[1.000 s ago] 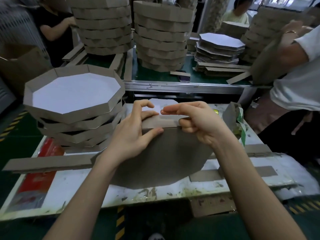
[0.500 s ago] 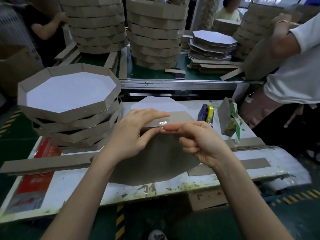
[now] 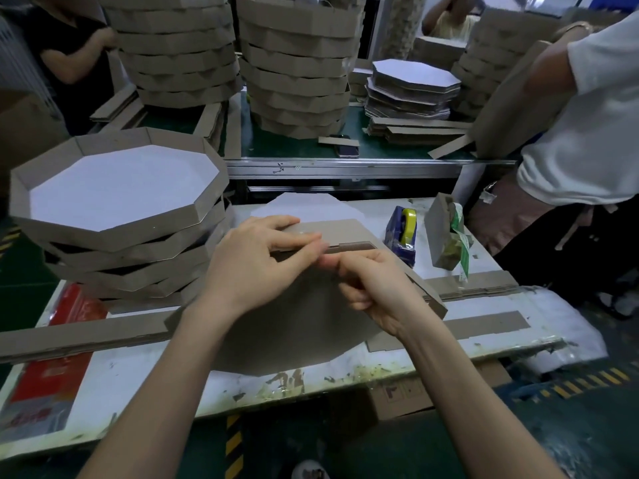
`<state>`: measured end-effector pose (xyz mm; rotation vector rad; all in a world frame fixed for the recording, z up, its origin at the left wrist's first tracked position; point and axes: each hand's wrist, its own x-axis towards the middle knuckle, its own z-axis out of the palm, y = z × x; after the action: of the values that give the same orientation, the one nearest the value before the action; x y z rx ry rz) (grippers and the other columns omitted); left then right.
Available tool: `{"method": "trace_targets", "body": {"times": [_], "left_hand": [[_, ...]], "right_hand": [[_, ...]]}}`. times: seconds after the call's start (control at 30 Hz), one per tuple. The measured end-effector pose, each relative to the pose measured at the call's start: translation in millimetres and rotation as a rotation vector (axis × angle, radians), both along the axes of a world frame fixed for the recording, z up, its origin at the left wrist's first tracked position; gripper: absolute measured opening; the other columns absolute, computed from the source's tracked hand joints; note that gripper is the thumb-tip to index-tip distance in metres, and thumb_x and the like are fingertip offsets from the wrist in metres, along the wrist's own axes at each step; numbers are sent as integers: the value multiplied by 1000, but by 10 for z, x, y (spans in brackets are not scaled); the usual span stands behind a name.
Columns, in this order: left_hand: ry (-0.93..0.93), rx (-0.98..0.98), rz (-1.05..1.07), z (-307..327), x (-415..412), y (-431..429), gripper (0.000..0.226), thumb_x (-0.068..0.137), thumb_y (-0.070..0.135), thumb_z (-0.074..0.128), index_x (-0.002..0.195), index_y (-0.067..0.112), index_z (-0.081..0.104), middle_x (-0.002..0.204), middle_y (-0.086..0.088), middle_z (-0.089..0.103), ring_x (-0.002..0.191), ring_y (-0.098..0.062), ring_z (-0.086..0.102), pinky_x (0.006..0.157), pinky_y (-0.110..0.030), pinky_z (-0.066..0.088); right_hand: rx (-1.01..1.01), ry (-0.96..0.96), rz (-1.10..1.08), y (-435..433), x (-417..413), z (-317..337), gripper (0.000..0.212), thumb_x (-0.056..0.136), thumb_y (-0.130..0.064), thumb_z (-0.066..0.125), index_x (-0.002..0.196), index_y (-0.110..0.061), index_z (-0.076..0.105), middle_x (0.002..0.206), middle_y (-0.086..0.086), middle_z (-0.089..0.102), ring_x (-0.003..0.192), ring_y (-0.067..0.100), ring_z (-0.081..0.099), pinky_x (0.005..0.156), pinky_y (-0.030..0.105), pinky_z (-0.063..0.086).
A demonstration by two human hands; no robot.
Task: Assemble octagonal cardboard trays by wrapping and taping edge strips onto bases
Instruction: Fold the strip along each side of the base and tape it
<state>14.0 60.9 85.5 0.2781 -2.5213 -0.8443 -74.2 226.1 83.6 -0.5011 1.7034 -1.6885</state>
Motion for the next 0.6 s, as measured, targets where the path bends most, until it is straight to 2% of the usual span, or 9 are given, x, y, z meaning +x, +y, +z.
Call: {"method": "trace_targets", "body": {"times": [0.03,0.13,0.2,0.3,0.33,0.4,0.43,0.53,0.6], "left_hand": [[20,-9,34,0,-37,23,30,81,69,54,103,54,67,125,18,63,118,-8,51,96,-41,45],[61,-21,60,-34,-102,32,27,79,64,60,100,51,71,119,17,66,112,-11,55,88,-41,49],[83,-46,51,-58,-107,12,34,77,65,54,101,49,71,118,15,67,108,-13,57,83,-38,50],[91,-77,54,-62,-123,-34,37,77,64,52,103,47,71,118,12,67,108,-14,56,79,-37,49],[85,-87,54,-61,-130,-45,38,77,64,51,104,46,71,118,12,67,108,-14,56,79,-37,49],[75,-111,55,-53,-144,-55,41,76,65,50,106,45,71,118,12,67,108,-14,56,79,-36,49],[71,-122,52,-51,-151,-55,42,77,64,50,107,44,71,119,11,67,108,-15,56,79,-37,49],[53,-137,36,-54,-142,-64,44,78,61,52,113,40,70,122,9,66,112,-17,55,83,-41,50],[42,-137,35,-63,-131,-77,44,80,58,56,117,38,68,126,8,64,116,-17,54,86,-43,50]], "right_hand": [[-6,-4,2,-11,-5,-13,42,90,1,42,82,-14,80,94,31,65,40,9,26,40,21,18],[-16,-24,8,-39,-54,-35,38,88,2,41,85,-9,77,99,13,76,39,8,27,38,19,19],[71,52,27,-52,-94,-35,35,89,-1,43,82,-7,77,89,7,77,40,8,30,39,20,21],[231,307,6,-26,-129,-91,38,89,-5,47,66,-13,77,60,-1,70,41,2,38,42,15,31],[206,333,-28,-9,-146,-89,41,87,-5,47,60,-16,75,56,2,67,42,3,39,44,17,32],[77,398,-135,2,-207,-28,42,82,-8,47,51,-22,71,62,20,65,45,7,40,48,21,32],[8,458,-201,2,-269,5,41,80,-10,47,49,-25,70,63,22,65,45,7,41,48,21,32],[-81,693,-353,-35,-497,80,38,82,-10,45,58,-28,70,52,-5,60,45,4,42,47,16,31],[-30,834,-374,-81,-645,86,29,87,-9,46,76,-21,70,62,-16,61,51,2,48,48,11,32]]}}
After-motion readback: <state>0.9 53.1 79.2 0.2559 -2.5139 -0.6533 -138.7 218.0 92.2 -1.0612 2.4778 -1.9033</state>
